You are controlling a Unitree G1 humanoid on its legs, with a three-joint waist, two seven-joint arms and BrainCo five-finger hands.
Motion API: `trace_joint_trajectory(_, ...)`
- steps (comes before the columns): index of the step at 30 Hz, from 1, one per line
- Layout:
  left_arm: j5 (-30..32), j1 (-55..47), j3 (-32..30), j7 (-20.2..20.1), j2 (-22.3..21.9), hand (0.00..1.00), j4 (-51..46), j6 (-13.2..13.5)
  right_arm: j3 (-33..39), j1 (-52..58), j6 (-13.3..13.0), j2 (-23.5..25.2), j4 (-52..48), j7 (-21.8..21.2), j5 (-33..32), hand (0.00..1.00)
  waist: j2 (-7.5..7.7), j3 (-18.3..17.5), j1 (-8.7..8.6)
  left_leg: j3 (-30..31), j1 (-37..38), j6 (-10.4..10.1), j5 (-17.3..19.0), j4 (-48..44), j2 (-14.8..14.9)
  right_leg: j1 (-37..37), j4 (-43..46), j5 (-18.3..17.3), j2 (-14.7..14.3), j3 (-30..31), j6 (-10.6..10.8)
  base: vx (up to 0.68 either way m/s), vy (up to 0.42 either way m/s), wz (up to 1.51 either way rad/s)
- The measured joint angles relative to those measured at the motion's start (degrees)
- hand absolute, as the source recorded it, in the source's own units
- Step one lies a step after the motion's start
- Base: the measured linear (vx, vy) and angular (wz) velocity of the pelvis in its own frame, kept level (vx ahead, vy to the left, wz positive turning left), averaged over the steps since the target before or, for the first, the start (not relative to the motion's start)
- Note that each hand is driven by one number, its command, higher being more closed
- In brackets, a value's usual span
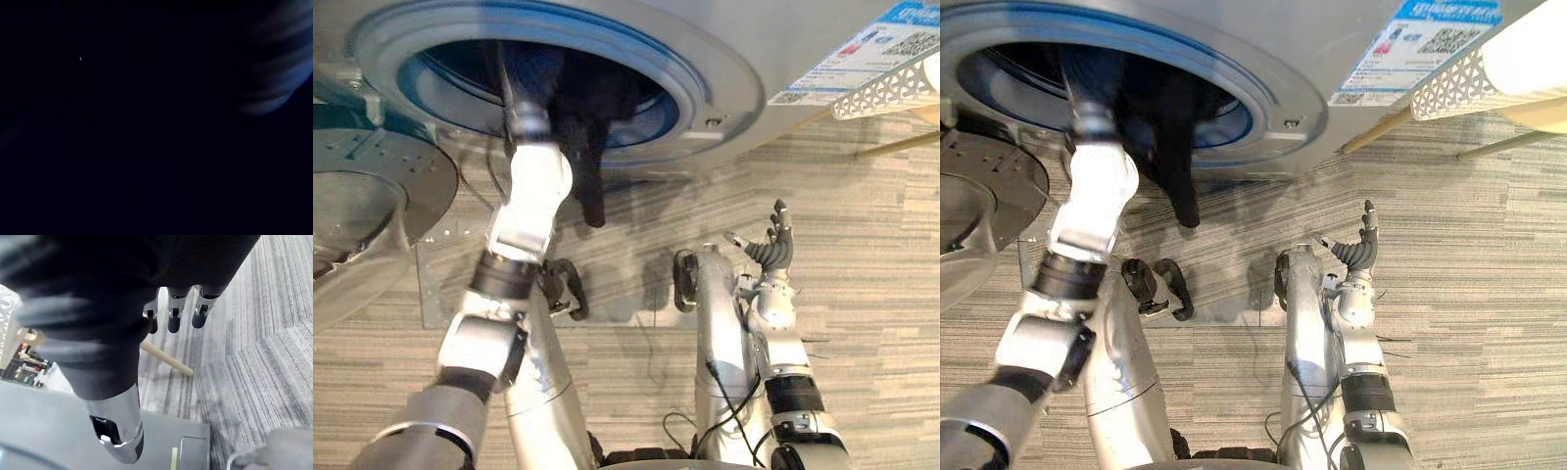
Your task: Pick up the laundry basket with both hands and put the clothes into the washing machine.
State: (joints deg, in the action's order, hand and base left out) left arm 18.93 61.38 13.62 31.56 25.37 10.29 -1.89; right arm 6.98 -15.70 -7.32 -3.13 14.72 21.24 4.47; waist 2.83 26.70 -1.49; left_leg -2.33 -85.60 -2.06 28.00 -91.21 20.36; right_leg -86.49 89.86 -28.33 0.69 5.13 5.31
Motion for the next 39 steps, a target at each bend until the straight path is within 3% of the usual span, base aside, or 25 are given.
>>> trace_joint_trajectory(5, 17.88, 15.88, 9.84, -0.26, 5.41, 1.0, 9.14, -2.87, -1.17, -0.2, -3.51, 0.25, 0.36, -0.21, -0.43, 0.0, 0.6, -0.16, -1.29, 0.1, -2.2, 0.66, 0.26, -0.98, 0.81, -2.02, -0.17, 0.38, -0.85, -0.05, 0.19, 0.04, 0.025, -0.13)
trace_joint_trajectory(9, 23.35, 23.17, 11.16, -0.22, 5.3, 1.0, 15.26, -3.78, -1.93, -0.55, -3.55, -1.62, 7.29, -0.31, -0.39, 0.0, 0.63, -0.18, -2.32, -0.66, -3.54, 1.36, 0.84, -1.31, 1.68, -3.53, -0.95, 1.02, -0.84, -0.12, 0.79, 0.05, 0.042, -0.15)
trace_joint_trajectory(10, 23.52, 25.03, 11.16, -0.22, 5.39, 0.0, 17.75, -4.58, -2.17, -0.48, -3.31, -2.01, 9.6, -0.28, -0.49, 0.0, 0.62, -0.18, -2.47, -0.97, -3.75, 1.42, 1.09, -1.29, 1.74, -4.02, -1.2, 1.26, -0.86, -0.03, 1.04, 0.05, 0.054, -0.19)
trace_joint_trajectory(16, 24.08, 29.78, 11.05, -0.43, 5.69, 0.0, 23.55, -6.35, -3.78, -0.43, -3.63, -2.6, 10.6, -0.34, -0.68, 0.0, 0.63, -0.18, -2.79, -1.08, -6.49, 1.55, 1.23, -1.29, 2.69, -6.73, -2.5, 2.61, -1.66, -0.08, 1.17, 0.02, 0.028, -0.15)
trace_joint_trajectory(19, 23.96, 29.75, 10.78, -2.73, 5.46, 0.0, 27.45, -6.9, -4.21, -0.43, -3.62, -2.96, 10.64, -0.33, -1.1, 0.0, 0.62, -0.18, -2.71, -0.85, -7.16, 1.55, 1.23, -1.31, 2.66, -7.21, -2.52, 2.62, -1.59, -0.34, 1.15, 0.02, 0.007, 0.0)
trace_joint_trajectory(25, 20.57, 26.42, 1.71, -8.43, 2.1, 0.0, 30.17, -6.34, -4.54, -0.36, -3.35, -3.11, 10.63, -0.76, -1.65, 0.0, 0.61, -0.19, -2.6, -0.06, -7.76, 1.67, 1.3, -1.9, 2.28, -7.29, -1.66, 2.6, -1.25, -0.79, 1.12, 0.03, 0.01, 0.05)
trace_joint_trajectory(27, 15.54, 23.83, -1.39, -11.53, 0.6, 0.0, 31.35, -6.17, -4.52, -0.28, -2.89, -3.65, 10.3, -1.4, -1.67, 0.0, 0.59, -0.21, -2.67, 0.14, -7.72, 1.67, 1.27, -1.91, 1.46, -7.27, -1.32, 2.57, -0.61, -0.94, 1.06, 0.01, 0.011, 0.12)
trace_joint_trajectory(28, 9.01, 22.43, -2.21, -14.26, 0.49, 0.0, 31.44, -5.82, -4.48, -0.15, -1.46, -3.77, 9.59, -1.73, -1.69, 0.0, 0.59, -0.21, -2.6, 0.26, -7.71, 1.51, 1.11, -1.91, 1.38, -7.14, -1.21, 2.52, -0.52, -0.98, 0.95, 0.01, 0.009, 0.08)
trace_joint_trajectory(31, 0.1, 21.32, -4.77, -16.65, -0.15, 0.0, 31.43, -4.54, -2.93, 0.17, 0.23, -3.15, 8.44, -2.78, -1.7, 0.0, 0.6, -0.22, -2.4, 0.49, -7.67, 1.32, 0.87, -1.86, 0.67, -7.05, -0.75, 2.23, -0.13, -0.94, 0.49, 0.01, 0.005, 0.12)
trace_joint_trajectory(39, -10.41, 6.6, -7.69, -16.63, 0.21, 0.0, 17.39, -1.23, 0.16, 0.31, 2.87, -2.57, 3.95, -4.06, -1.68, 0.0, 0.58, -0.25, -1.31, 1.09, -4.38, -0.4, -0.86, 1.4, -0.49, -3.92, -1.41, 1.06, 1.45, -2.56, -1.61, 0.02, -0.017, 0.15)
